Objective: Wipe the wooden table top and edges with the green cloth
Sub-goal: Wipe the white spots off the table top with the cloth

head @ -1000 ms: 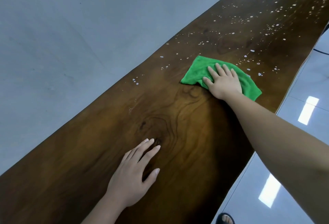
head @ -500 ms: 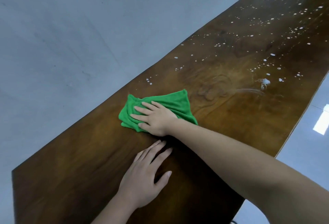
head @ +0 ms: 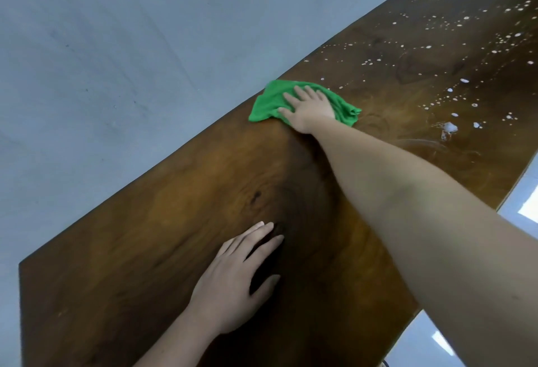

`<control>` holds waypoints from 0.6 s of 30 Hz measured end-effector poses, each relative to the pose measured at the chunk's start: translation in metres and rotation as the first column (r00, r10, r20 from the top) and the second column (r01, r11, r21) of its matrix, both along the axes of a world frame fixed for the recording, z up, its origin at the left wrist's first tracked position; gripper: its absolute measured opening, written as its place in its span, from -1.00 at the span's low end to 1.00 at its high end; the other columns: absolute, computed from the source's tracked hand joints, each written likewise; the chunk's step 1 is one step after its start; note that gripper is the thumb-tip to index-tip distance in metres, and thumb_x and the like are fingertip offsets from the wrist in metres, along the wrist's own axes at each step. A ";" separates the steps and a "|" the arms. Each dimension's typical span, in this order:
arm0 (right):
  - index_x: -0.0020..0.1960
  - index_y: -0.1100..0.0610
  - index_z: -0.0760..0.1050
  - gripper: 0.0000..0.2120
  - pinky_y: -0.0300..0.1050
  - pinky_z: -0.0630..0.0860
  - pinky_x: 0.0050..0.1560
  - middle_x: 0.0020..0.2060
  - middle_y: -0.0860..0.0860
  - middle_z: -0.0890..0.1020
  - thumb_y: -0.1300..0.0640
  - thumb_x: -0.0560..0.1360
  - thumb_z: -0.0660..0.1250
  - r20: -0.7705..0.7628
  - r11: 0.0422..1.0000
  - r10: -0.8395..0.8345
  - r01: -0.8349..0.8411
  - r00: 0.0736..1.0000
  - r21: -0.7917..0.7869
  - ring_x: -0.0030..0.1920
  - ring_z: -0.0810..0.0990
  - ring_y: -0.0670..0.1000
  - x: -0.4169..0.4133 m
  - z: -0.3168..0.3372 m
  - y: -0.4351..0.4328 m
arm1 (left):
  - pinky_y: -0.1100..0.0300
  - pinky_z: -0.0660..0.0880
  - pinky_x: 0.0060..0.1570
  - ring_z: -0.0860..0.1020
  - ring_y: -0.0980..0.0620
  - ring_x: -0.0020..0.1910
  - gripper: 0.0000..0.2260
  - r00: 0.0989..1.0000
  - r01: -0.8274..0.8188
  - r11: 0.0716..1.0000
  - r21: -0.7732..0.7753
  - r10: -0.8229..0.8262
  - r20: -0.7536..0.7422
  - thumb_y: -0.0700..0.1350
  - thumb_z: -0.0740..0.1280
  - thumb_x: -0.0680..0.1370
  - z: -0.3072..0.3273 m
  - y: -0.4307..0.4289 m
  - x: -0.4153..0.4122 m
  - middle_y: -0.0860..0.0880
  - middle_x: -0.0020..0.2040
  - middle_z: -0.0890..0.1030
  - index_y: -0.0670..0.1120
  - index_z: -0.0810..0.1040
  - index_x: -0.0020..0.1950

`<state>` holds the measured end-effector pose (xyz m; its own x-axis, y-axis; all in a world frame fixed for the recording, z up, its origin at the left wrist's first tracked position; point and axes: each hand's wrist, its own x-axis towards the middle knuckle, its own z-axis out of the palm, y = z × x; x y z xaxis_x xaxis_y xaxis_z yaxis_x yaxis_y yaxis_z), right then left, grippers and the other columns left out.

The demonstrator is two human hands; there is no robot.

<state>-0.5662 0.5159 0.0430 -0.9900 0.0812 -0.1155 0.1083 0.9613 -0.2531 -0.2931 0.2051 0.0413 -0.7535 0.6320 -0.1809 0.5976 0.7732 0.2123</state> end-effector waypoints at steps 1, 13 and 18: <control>0.79 -0.17 0.00 -0.27 0.15 -0.15 0.74 0.79 -0.04 -0.03 -0.44 0.70 -0.16 0.000 0.999 -0.044 0.044 0.999 -0.002 0.78 -0.08 0.10 0.005 -0.001 0.015 | 0.08 -0.07 0.74 -0.22 0.34 0.73 -0.39 1.000 0.001 1.000 0.007 -0.001 -0.005 0.42 0.00 0.69 0.000 -0.001 0.001 0.37 0.78 -0.11 0.40 0.03 0.75; 0.79 -0.20 -0.15 -0.24 0.20 -0.18 0.75 0.79 -0.03 -0.12 -0.48 0.66 -0.29 -0.004 0.999 -0.006 0.006 1.000 0.035 0.78 -0.20 0.11 0.181 -0.010 -0.002 | -0.03 0.05 0.76 -0.16 0.32 0.74 -0.44 1.000 0.016 0.996 0.084 -0.015 -0.016 0.38 0.02 0.75 -0.006 -0.005 0.001 0.37 0.77 -0.06 0.35 0.09 0.76; 0.77 -0.23 -0.17 -0.27 0.17 -0.21 0.75 0.77 -0.08 -0.16 -0.48 0.68 -0.29 -0.018 0.992 0.120 -0.120 0.993 0.035 0.77 -0.27 0.06 0.271 -0.009 -0.033 | 0.01 0.07 0.74 -0.15 0.30 0.75 -0.44 0.998 0.040 0.995 0.089 -0.036 -0.045 0.36 0.02 0.76 -0.009 -0.007 0.001 0.33 0.78 -0.02 0.32 0.10 0.77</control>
<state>-0.2954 0.4832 0.0340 -0.9949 -0.0350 -0.0949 -0.0132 0.9751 -0.2212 -0.2917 0.1978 0.0323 -0.7345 0.6726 -0.0901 0.6362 0.7287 0.2533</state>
